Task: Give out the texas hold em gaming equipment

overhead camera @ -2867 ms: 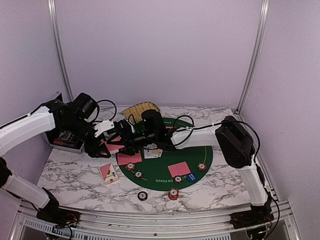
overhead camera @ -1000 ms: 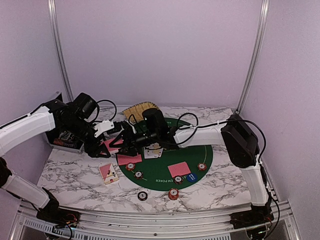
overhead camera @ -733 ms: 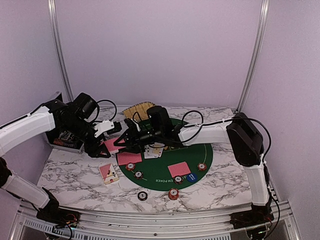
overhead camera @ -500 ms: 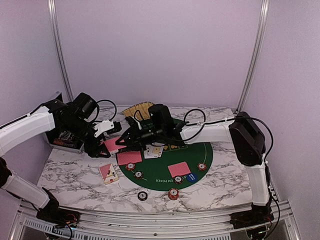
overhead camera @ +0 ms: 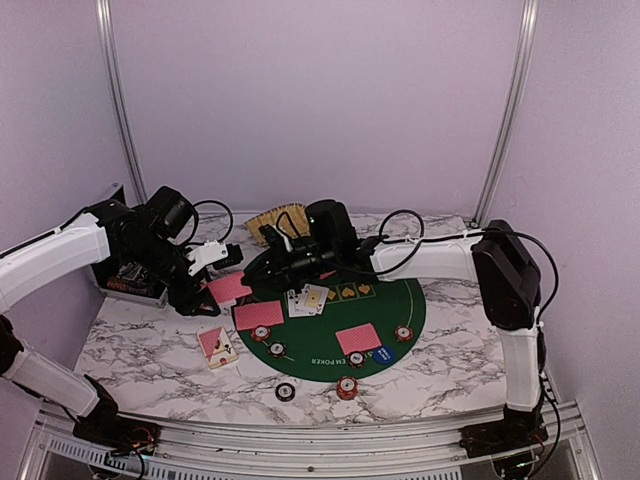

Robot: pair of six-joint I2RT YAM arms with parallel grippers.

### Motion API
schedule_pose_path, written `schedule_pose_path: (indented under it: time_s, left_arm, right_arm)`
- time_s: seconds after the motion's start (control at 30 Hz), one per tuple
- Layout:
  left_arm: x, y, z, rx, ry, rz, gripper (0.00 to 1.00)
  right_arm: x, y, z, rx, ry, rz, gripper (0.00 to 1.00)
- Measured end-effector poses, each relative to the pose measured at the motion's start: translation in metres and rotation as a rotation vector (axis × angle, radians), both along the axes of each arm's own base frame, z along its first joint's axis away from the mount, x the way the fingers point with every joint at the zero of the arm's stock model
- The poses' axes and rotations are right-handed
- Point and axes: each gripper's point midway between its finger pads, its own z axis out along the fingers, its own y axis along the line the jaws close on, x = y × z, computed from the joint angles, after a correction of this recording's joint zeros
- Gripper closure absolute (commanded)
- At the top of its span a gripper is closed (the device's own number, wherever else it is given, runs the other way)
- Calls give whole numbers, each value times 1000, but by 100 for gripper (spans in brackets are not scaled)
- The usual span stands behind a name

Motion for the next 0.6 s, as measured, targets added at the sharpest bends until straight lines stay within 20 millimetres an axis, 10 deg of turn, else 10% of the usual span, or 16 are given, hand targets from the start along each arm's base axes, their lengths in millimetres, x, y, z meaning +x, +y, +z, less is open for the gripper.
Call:
schedule_pose_path:
  time_s: [0.6]
  left_arm:
    - [2, 3, -3, 16, -7, 7, 100]
  right_arm:
    - [20, -36, -5, -17, 66, -70, 100]
